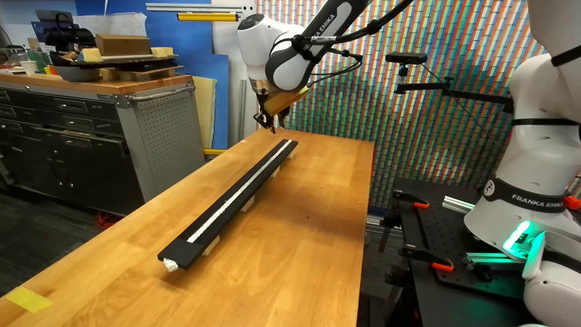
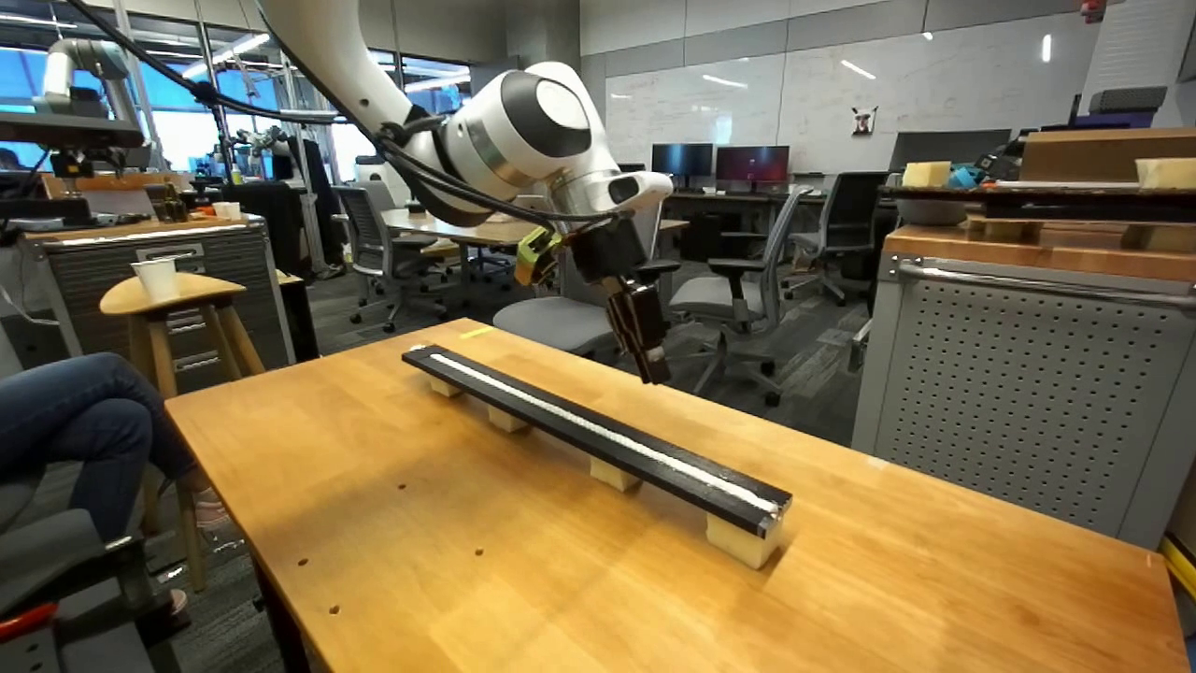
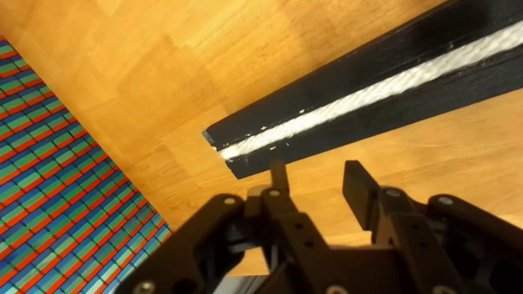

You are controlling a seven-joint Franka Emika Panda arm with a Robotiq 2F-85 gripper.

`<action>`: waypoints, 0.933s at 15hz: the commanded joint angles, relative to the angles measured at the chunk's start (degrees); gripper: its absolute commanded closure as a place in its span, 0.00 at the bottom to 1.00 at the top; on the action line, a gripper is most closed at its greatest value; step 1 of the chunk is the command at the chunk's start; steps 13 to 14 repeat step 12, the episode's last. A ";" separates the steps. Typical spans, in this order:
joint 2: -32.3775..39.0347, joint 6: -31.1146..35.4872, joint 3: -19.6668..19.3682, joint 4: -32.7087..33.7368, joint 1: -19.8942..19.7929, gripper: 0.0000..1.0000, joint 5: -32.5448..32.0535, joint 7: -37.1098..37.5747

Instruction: Put the rope in the groove then press down on the rope

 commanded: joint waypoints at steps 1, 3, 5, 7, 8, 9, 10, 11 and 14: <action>-9.04 -0.55 2.59 -9.86 1.40 0.27 -5.01 2.76; -12.16 -0.41 4.27 -13.94 1.76 0.12 -6.70 4.84; -8.20 -0.57 6.42 -9.90 -0.83 0.00 -5.45 3.61; -9.08 -0.54 7.48 -11.14 -1.05 0.06 -5.40 3.82; -8.83 -0.52 7.50 -10.96 -1.19 0.00 -5.38 3.80; -8.52 -0.51 7.43 -10.76 -1.37 0.00 -5.35 3.79; -8.40 -0.49 7.37 -10.72 -1.60 0.00 -5.33 3.77; -8.36 -0.48 7.35 -10.70 -1.69 0.00 -5.32 3.76; -8.35 -0.48 7.35 -10.68 -1.71 0.00 -5.32 3.76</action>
